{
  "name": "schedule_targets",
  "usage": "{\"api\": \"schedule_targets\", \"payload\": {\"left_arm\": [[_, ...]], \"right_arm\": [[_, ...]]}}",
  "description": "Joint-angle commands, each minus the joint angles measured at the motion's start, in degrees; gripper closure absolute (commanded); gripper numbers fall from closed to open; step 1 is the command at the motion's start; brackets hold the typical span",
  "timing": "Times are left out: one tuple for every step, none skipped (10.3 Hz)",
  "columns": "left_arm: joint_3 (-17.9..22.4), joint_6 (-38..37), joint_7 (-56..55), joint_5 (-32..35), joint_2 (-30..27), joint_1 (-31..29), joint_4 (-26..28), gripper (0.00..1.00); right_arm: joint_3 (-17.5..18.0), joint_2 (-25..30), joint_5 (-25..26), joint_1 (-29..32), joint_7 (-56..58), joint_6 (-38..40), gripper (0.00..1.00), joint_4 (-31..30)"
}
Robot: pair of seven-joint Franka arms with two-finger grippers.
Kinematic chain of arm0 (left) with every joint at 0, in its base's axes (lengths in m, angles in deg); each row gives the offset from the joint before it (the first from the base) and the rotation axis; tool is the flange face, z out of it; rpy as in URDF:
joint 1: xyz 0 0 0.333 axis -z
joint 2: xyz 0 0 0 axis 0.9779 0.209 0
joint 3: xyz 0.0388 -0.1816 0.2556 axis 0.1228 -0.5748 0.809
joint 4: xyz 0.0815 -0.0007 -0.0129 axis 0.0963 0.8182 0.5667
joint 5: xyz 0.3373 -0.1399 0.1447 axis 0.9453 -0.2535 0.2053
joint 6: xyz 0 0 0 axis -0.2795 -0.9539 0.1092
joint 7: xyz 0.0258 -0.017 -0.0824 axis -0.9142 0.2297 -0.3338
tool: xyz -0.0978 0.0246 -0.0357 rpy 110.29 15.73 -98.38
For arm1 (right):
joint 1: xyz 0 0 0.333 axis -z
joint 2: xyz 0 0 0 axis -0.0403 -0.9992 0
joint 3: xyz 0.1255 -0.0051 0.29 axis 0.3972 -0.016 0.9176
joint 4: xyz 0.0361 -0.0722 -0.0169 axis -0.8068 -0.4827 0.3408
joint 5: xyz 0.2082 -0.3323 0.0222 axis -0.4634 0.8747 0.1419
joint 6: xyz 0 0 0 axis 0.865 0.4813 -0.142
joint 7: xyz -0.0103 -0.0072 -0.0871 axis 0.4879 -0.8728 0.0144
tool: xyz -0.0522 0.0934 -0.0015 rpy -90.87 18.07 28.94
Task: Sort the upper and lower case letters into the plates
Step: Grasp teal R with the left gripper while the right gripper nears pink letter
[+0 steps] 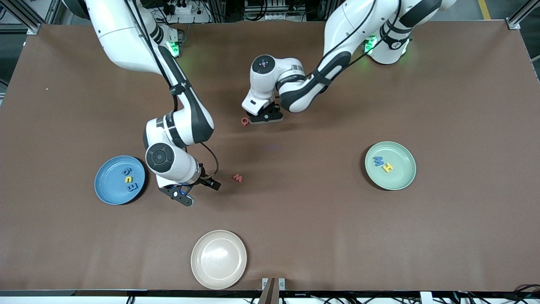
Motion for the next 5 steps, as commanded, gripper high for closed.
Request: {"api": "schedule_targets", "payload": {"left_arm": [[-0.2,-0.1,-0.3,1.9,-4.1,-3.2,0.9,1.0],[-0.2,-0.2,0.1,1.9,-5.5,-4.4,1.0,1.0],[-0.2,-0.4,0.9,1.9,-7.0,-5.7,1.1,1.0],[-0.3,-1.2,1.3,1.8,-8.2,-7.3,1.1,1.0],[-0.8,-1.8,2.1,1.5,-9.1,-9.9,1.1,1.0]], "right_arm": [[-0.4,-3.3,-1.0,-2.0,-3.8,-0.2,0.0,4.4],[-0.4,-4.9,-1.0,-3.0,-5.2,-0.2,0.0,6.3],[-0.4,-6.6,-0.9,-4.2,-7.0,-0.2,0.0,8.1],[-0.4,-8.1,-0.9,-5.3,-7.5,-0.3,0.0,9.6],[-0.5,-9.3,-0.8,-6.3,-6.8,-0.3,0.0,10.1]]}}
